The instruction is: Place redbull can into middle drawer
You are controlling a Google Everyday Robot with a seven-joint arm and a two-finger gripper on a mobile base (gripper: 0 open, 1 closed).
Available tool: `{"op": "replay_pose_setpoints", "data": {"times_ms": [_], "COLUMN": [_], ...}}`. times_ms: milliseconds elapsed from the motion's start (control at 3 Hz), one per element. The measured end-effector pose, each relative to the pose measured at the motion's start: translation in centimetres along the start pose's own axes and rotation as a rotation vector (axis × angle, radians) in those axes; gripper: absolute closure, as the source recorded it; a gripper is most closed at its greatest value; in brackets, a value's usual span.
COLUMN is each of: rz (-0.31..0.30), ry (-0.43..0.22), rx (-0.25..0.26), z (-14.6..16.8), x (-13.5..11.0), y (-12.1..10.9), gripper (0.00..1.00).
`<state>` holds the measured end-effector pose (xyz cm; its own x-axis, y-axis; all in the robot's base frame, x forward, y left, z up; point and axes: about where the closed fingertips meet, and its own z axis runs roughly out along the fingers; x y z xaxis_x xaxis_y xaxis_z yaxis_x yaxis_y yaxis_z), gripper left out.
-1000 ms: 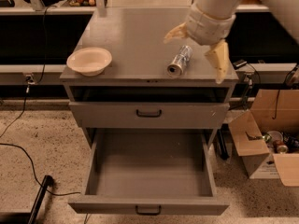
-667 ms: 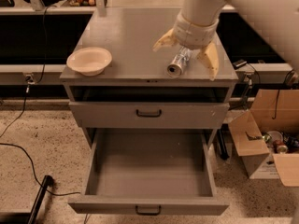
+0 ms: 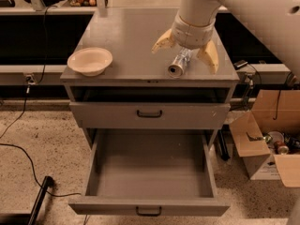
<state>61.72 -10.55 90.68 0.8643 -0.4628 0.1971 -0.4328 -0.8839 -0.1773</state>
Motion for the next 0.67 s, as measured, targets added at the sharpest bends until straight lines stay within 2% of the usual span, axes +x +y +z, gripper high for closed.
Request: {"op": "replay_pose_setpoints", "data": {"times_ms": [333,667], "rz": [-0.040,-0.082], "ry": [0.014,0.031], "rx": [-0.037,-0.042], "z": [1.1,2.4], "x": [2.3,6.0], "y": [-0.1,-0.4], "gripper": [0.00,0.00]}}
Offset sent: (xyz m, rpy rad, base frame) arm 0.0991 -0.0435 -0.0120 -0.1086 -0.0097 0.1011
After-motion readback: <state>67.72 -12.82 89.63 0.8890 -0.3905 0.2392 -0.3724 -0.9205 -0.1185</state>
